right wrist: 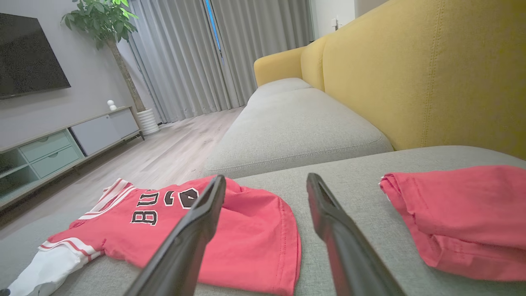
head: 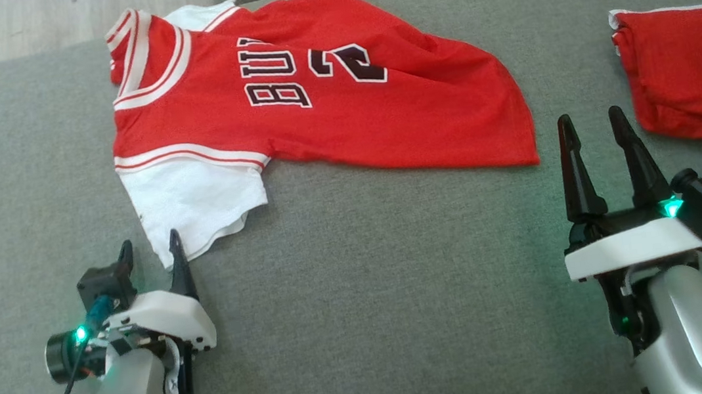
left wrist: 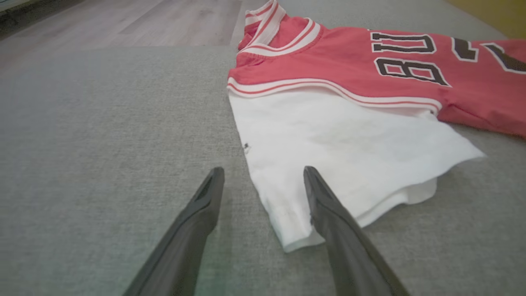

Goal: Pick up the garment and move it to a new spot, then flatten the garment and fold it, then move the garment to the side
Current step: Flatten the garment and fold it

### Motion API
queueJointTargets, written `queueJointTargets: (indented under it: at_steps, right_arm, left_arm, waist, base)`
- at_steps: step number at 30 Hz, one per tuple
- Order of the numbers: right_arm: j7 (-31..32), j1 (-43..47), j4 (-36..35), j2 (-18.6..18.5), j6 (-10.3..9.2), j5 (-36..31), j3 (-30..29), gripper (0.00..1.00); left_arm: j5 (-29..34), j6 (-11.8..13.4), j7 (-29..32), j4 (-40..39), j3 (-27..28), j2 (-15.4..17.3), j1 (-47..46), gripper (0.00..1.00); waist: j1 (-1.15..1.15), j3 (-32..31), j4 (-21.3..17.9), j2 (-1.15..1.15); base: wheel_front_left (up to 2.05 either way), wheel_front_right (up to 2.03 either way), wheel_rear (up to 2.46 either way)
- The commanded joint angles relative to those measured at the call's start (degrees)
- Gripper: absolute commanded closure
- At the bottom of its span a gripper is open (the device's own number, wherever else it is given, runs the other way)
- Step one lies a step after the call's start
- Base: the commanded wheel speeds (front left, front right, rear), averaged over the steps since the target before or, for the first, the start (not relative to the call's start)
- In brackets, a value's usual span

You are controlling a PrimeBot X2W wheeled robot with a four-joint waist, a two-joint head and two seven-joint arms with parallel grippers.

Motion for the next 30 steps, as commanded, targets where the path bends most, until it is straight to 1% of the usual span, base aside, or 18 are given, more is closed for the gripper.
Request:
queueJointTargets:
  at_steps: [1, 4, 8, 13, 23, 24, 25, 26, 30]
  right_arm:
    - [-0.4, -1.0, -1.7, -0.1, 0.22, 0.2, 1.4, 0.00]
    - [-0.4, -1.0, -1.6, -0.1, 0.22, 0.3, 1.5, 0.00]
    - [-0.4, -0.8, -1.5, -0.1, 0.22, 0.4, 1.6, 0.00]
    - [-0.4, -1.0, -1.5, -0.1, 0.22, 0.7, 1.7, 0.00]
    - [-0.4, -1.1, -1.4, -0.1, 0.22, 1.0, 1.7, 0.00]
    - [-0.4, -1.1, -1.4, -0.1, 0.22, 1.0, 1.8, 0.00]
    - [-0.4, -1.2, -1.3, -0.1, 0.22, 1.0, 1.8, 0.00]
    - [-0.4, -1.2, -1.3, -0.1, 0.22, 1.0, 1.8, 0.00]
    - [-0.4, -1.3, -1.1, -0.1, 0.22, 1.0, 1.6, 0.00]
  left_arm:
    - [-0.3, 0.5, -0.6, -0.8, 2.1, 1.7, -1.0, 0.00]
    - [-0.3, 0.5, 0.3, 0.4, 1.7, 2.0, -0.9, 0.00]
    - [-0.4, -0.3, 2.1, 1.8, 0.9, 1.9, -1.2, 0.00]
    - [-1.3, -2.2, 4.4, 2.9, 0.3, 1.2, -1.8, 0.00]
    - [-3.3, -7.6, 7.7, 2.8, -2.1, -0.8, -2.2, 0.00]
    - [-3.6, -8.1, 7.9, 2.5, -2.5, -1.1, -2.2, 0.08]
    - [-4.0, -8.6, 8.1, 2.2, -2.8, -1.3, -2.1, 0.56]
    - [-4.4, -8.9, 8.3, 1.8, -3.2, -1.5, -1.9, 0.99]
    - [-5.9, -9.6, 6.9, -0.5, -3.7, -1.6, -1.5, 1.00]
  waist:
    - [0.00, -0.2, 0.2, 0.00]
    - [0.00, -0.4, 0.3, 0.00]
    - [0.00, -0.4, 0.4, 0.00]
    - [0.00, -0.2, 0.0, 0.00]
    - [0.00, 0.1, -0.6, 0.00]
    - [0.00, 0.1, -0.7, 0.00]
    - [0.00, 0.1, -0.7, 0.00]
    - [0.00, 0.0, -0.8, 0.00]
    - [0.00, -0.3, -0.9, 0.00]
  base:
    - [0.00, 0.00, 0.00]
    - [0.00, 0.00, 0.00]
    - [0.00, 0.00, 0.00]
    - [0.00, 0.00, 0.00]
    - [0.00, 0.00, 0.00]
    - [0.00, 0.00, 0.00]
    - [0.00, 0.00, 0.00]
    - [0.00, 0.00, 0.00]
    - [0.00, 0.00, 0.00]
